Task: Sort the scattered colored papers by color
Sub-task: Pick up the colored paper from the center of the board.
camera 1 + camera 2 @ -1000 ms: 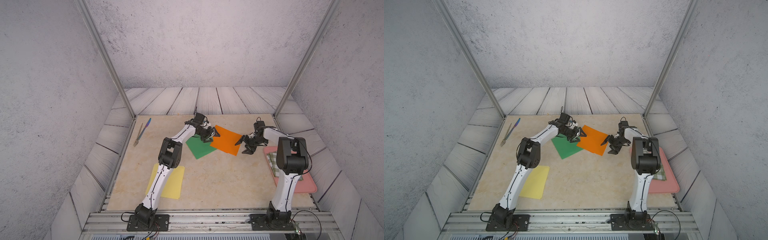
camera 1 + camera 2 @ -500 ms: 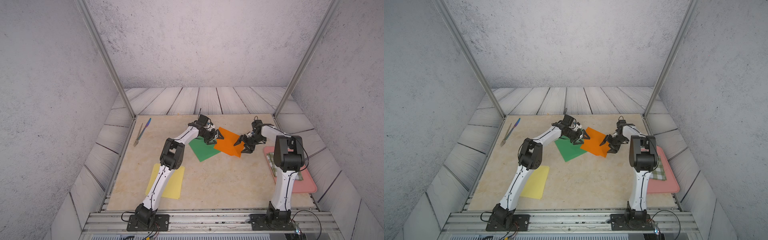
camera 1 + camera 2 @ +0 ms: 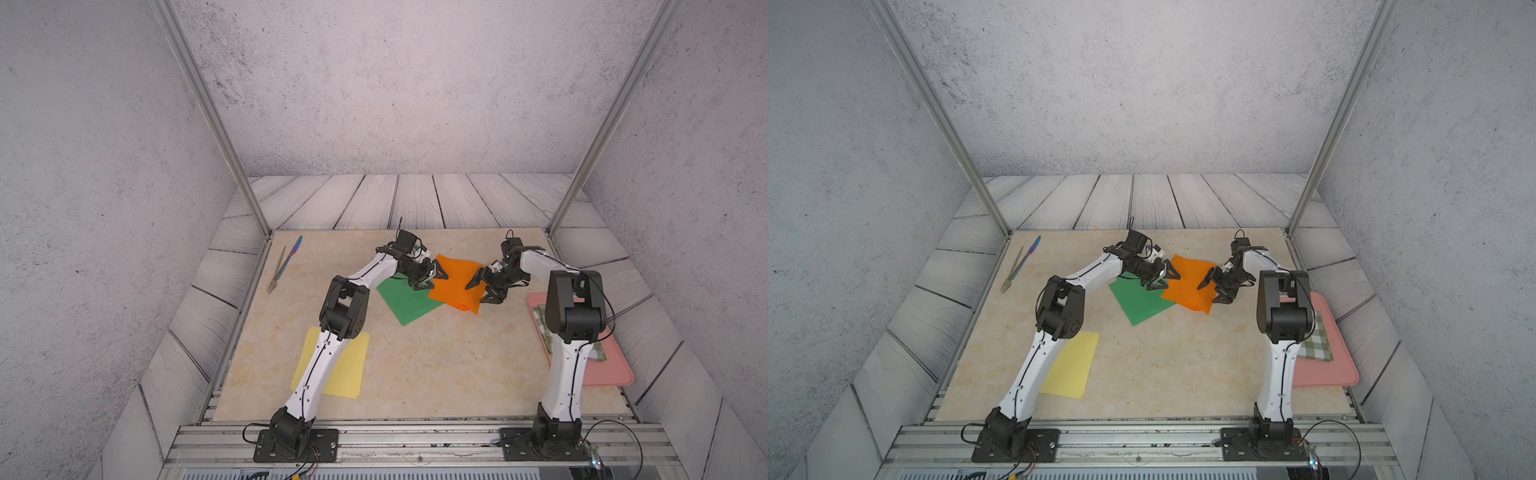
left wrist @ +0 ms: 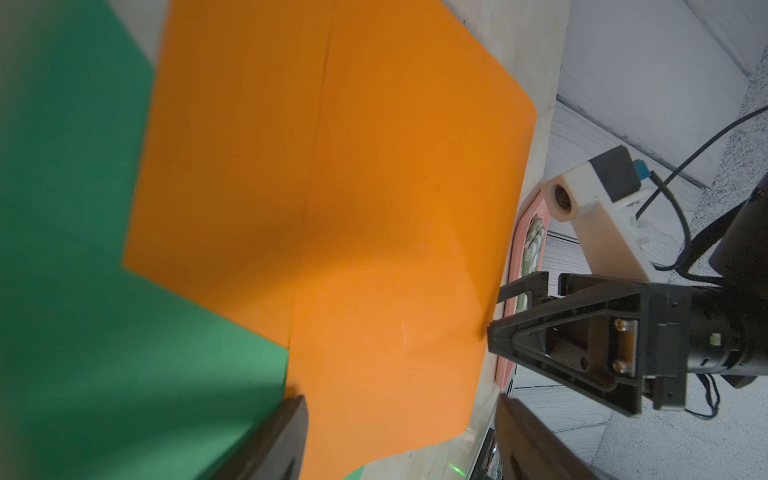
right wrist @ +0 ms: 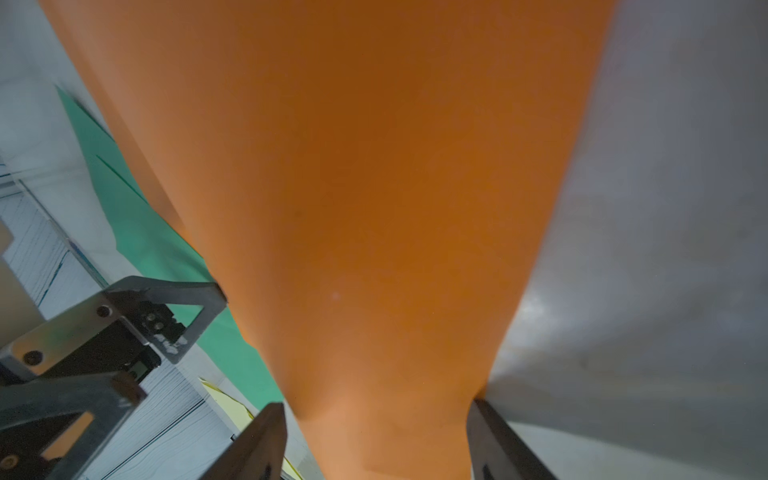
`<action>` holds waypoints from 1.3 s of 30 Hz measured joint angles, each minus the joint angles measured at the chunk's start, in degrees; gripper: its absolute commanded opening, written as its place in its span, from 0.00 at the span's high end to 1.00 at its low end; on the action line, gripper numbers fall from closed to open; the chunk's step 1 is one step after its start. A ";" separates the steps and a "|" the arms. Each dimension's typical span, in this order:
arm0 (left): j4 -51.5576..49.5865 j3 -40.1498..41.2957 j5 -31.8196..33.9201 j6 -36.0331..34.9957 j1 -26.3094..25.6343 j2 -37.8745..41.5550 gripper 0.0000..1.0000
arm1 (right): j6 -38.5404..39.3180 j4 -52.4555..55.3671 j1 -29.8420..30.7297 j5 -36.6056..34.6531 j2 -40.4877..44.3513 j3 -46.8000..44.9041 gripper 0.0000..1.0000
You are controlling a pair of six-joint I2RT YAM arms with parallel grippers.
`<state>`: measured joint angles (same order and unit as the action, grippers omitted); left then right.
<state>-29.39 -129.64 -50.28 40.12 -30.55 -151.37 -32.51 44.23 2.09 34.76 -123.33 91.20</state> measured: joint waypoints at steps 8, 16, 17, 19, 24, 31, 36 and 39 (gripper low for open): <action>0.70 0.70 -0.70 0.15 0.00 0.17 0.22 | -2.49 -5.70 0.20 4.59 -0.28 0.72 0.28; 1.36 1.03 -1.40 0.44 0.00 0.17 0.22 | -3.93 -9.11 1.03 9.38 -2.19 4.22 0.27; 1.38 1.05 -1.44 0.42 0.00 0.17 0.22 | -3.87 -8.96 1.20 9.66 -2.67 4.79 0.27; 1.40 1.07 -1.44 0.44 0.00 0.17 0.22 | -3.37 -8.22 1.57 9.70 -3.67 5.81 0.27; 1.42 1.11 -1.51 0.42 0.00 0.17 0.22 | -1.29 -5.31 2.10 9.05 -4.79 6.62 0.33; 1.53 1.18 -1.64 0.42 0.00 0.24 0.22 | 0.24 -4.42 2.34 8.07 -4.79 5.99 0.57; 1.62 1.11 -1.66 0.42 0.09 0.26 0.22 | 0.44 -4.17 2.34 7.74 -4.79 5.92 0.66; 1.49 0.83 -1.55 0.39 0.31 0.31 0.21 | 0.63 -4.15 2.34 7.72 -4.79 5.92 0.69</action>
<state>-27.90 -128.81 -51.83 40.51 -30.24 -151.06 -31.88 40.07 4.43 42.48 -128.11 97.12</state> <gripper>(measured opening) 0.783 0.322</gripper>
